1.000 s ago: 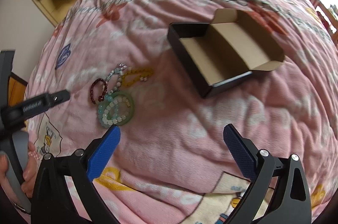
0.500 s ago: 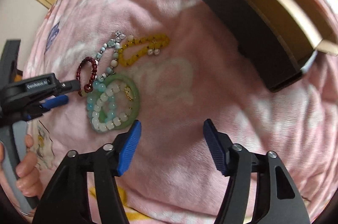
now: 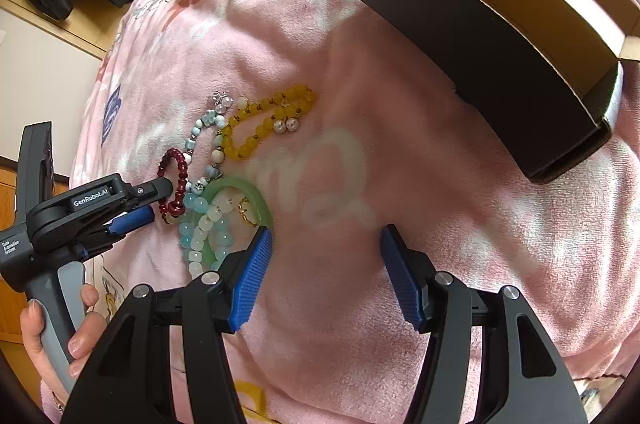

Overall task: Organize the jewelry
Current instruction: 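Lower the left tool to the dark red bracelet while the right tool reaches the green jade bangle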

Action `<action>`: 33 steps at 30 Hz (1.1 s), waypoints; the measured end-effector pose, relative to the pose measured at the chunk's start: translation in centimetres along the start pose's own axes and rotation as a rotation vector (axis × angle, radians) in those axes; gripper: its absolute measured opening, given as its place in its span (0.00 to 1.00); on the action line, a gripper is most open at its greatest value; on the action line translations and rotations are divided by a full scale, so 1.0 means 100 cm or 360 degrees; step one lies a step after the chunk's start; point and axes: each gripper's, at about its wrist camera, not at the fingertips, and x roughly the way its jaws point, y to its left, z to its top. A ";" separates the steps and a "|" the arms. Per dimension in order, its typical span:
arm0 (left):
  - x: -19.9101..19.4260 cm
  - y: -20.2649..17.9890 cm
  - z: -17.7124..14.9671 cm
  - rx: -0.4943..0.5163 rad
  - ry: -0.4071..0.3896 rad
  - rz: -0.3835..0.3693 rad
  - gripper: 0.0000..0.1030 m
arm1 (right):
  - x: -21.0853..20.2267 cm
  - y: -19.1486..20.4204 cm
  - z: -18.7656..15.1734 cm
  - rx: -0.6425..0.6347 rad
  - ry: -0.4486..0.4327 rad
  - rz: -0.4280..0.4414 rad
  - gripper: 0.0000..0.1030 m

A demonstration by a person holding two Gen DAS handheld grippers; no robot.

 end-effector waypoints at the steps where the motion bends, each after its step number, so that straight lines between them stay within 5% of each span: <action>1: 0.000 0.000 0.000 0.0003 -0.0001 0.0003 0.51 | 0.000 0.000 0.000 0.0000 0.0001 0.0006 0.55; 6: 0.001 -0.006 -0.001 -0.0020 -0.0003 0.0023 0.38 | 0.002 -0.001 -0.001 -0.0011 0.0001 0.0071 0.47; 8: 0.002 -0.003 -0.002 -0.0029 0.0012 0.0050 0.32 | 0.004 -0.002 -0.003 -0.0018 0.0009 0.0111 0.37; 15: 0.000 0.016 -0.006 -0.0067 0.0027 0.0035 0.30 | 0.007 0.002 -0.009 -0.0055 0.0035 0.0338 0.34; 18: -0.002 0.020 -0.008 -0.0063 0.0030 0.0039 0.30 | 0.012 0.008 -0.009 -0.0099 0.0037 0.0246 0.33; 26: 0.004 0.011 -0.005 -0.0060 0.0033 0.0049 0.30 | 0.022 -0.007 0.001 0.0059 0.0086 0.0385 0.34; 33: 0.009 0.008 -0.006 -0.0072 0.0038 0.0033 0.30 | 0.026 0.000 0.003 0.0007 0.0083 0.0278 0.31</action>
